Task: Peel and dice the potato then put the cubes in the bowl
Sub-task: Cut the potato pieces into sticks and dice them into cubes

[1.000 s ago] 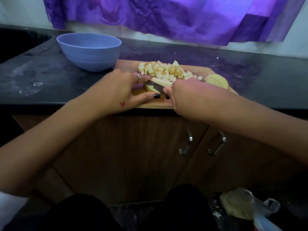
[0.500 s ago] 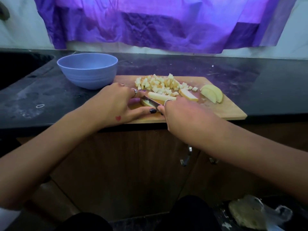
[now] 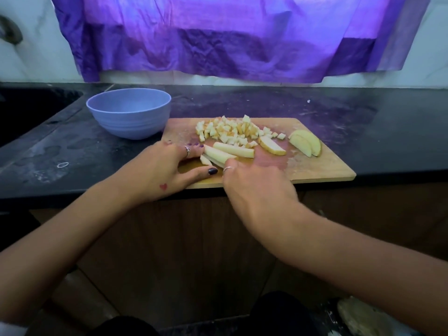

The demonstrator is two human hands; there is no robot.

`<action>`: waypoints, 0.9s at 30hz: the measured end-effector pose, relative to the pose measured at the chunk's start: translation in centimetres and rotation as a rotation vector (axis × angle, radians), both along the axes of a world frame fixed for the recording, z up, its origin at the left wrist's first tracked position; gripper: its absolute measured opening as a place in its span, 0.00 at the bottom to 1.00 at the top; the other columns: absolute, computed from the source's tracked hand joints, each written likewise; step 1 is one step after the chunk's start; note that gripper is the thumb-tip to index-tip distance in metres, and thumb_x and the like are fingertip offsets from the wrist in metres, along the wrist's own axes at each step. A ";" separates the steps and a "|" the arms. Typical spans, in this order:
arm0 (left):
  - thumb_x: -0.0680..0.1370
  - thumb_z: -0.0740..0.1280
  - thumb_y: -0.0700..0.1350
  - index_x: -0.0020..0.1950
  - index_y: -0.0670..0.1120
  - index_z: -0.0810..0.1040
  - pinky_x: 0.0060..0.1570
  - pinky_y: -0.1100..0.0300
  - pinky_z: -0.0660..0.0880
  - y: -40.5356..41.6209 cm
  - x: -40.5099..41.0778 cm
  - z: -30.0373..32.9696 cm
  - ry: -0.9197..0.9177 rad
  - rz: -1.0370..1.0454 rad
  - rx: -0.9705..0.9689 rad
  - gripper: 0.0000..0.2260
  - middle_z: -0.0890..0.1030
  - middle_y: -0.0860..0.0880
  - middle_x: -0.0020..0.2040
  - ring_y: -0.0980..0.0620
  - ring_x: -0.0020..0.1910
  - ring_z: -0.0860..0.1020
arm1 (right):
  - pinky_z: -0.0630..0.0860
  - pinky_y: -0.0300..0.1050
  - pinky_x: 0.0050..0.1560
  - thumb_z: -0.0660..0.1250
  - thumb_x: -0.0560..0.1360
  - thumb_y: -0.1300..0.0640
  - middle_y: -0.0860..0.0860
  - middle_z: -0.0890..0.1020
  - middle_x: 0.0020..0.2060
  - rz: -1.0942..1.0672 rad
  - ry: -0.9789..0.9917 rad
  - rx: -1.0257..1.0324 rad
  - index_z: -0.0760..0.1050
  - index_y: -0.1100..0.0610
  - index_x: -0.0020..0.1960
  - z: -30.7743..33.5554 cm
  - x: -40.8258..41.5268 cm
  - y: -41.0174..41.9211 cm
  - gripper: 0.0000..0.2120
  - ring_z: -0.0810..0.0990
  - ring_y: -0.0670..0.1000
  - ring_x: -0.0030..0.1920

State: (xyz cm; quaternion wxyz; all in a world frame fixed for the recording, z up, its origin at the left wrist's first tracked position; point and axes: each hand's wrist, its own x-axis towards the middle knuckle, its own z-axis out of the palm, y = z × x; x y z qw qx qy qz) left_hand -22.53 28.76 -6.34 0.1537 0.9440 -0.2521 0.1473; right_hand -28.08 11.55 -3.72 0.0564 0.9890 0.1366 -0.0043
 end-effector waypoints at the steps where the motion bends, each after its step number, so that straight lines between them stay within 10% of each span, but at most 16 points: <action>1: 0.69 0.52 0.73 0.67 0.54 0.75 0.48 0.56 0.71 0.0 -0.1 -0.1 0.008 0.018 0.009 0.35 0.82 0.50 0.57 0.50 0.52 0.77 | 0.67 0.47 0.31 0.62 0.77 0.63 0.53 0.68 0.44 0.013 -0.012 -0.009 0.61 0.60 0.67 -0.1 -0.1 0.2 0.20 0.74 0.57 0.43; 9: 0.77 0.56 0.65 0.70 0.55 0.72 0.57 0.54 0.73 -0.7 -0.8 -0.5 -0.005 0.129 0.042 0.26 0.80 0.53 0.60 0.51 0.58 0.75 | 0.69 0.49 0.45 0.55 0.83 0.55 0.56 0.72 0.62 -0.053 0.039 0.127 0.64 0.55 0.68 0.2 0.8 -1.1 0.15 0.76 0.56 0.57; 17: 0.80 0.60 0.49 0.65 0.55 0.77 0.47 0.58 0.70 -2.2 -2.0 -0.1 -0.056 0.279 0.022 0.15 0.82 0.49 0.54 0.49 0.52 0.77 | 0.69 0.46 0.41 0.54 0.81 0.56 0.50 0.67 0.39 -0.156 0.096 0.176 0.68 0.52 0.67 -0.5 2.7 -3.0 0.16 0.68 0.49 0.39; 27: 0.79 0.64 0.54 0.61 0.49 0.79 0.47 0.55 0.74 -4.4 -1.2 0.8 -0.045 0.398 0.013 0.15 0.82 0.48 0.53 0.48 0.53 0.77 | 0.70 0.46 0.42 0.52 0.82 0.52 0.50 0.69 0.38 -0.179 0.108 0.258 0.71 0.55 0.61 0.0 2.3 -4.6 0.14 0.71 0.50 0.40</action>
